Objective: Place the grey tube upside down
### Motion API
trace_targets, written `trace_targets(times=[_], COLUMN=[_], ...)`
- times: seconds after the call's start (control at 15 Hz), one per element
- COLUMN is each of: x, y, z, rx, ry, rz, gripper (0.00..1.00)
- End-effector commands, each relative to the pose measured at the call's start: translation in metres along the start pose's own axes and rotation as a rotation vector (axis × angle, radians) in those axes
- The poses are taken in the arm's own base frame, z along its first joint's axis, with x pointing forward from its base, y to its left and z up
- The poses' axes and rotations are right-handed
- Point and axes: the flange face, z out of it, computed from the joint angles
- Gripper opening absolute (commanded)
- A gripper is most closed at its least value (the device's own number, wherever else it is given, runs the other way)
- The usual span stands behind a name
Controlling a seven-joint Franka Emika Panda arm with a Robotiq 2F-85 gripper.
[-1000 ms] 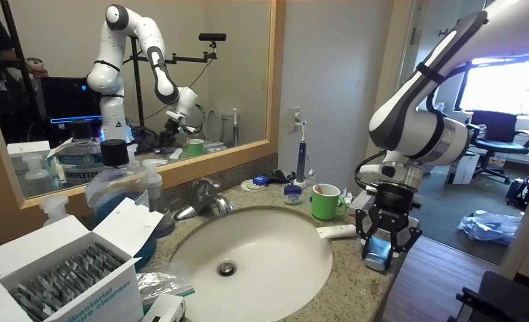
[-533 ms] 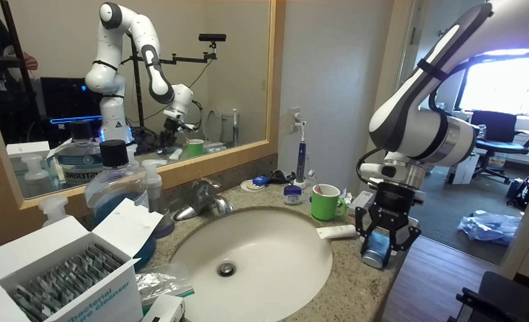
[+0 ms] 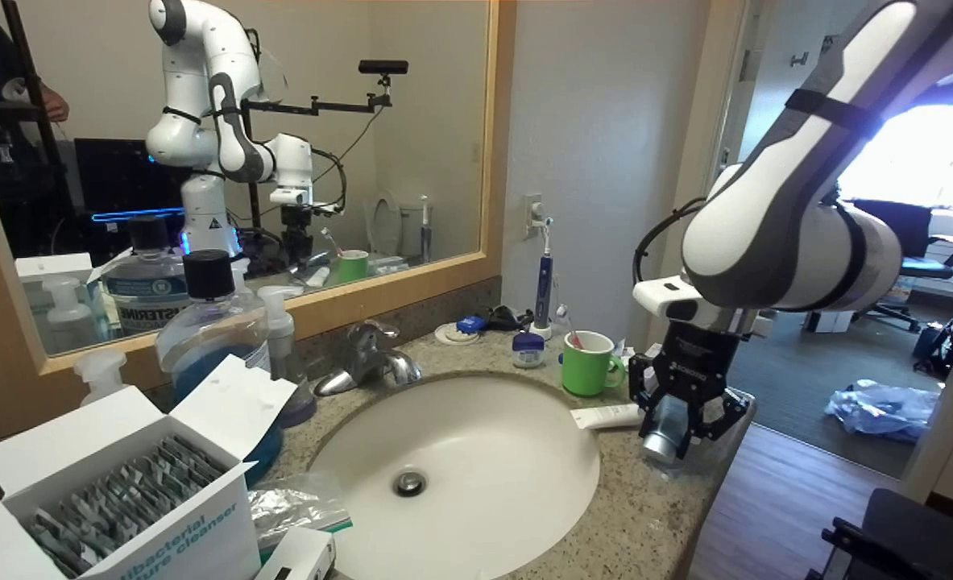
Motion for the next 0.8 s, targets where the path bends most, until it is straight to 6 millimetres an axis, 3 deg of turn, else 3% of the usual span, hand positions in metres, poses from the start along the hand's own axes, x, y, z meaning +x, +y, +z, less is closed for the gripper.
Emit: trace_targets(times=[0.0, 0.2, 0.47, 0.73], x=[0.0, -0.006, -0.016, 0.023], y=[0.003, 0.002, 0.031, 0.023], z=[-0.005, -0.017, -0.039, -0.05], rx=[-0.02, -0.012, -0.049, -0.077], ry=[-0.099, -0.172, -0.311, -0.415], rz=[0.017, 0.035, 0.056, 0.054], gripper=[0.23, 0.23, 0.23, 0.23])
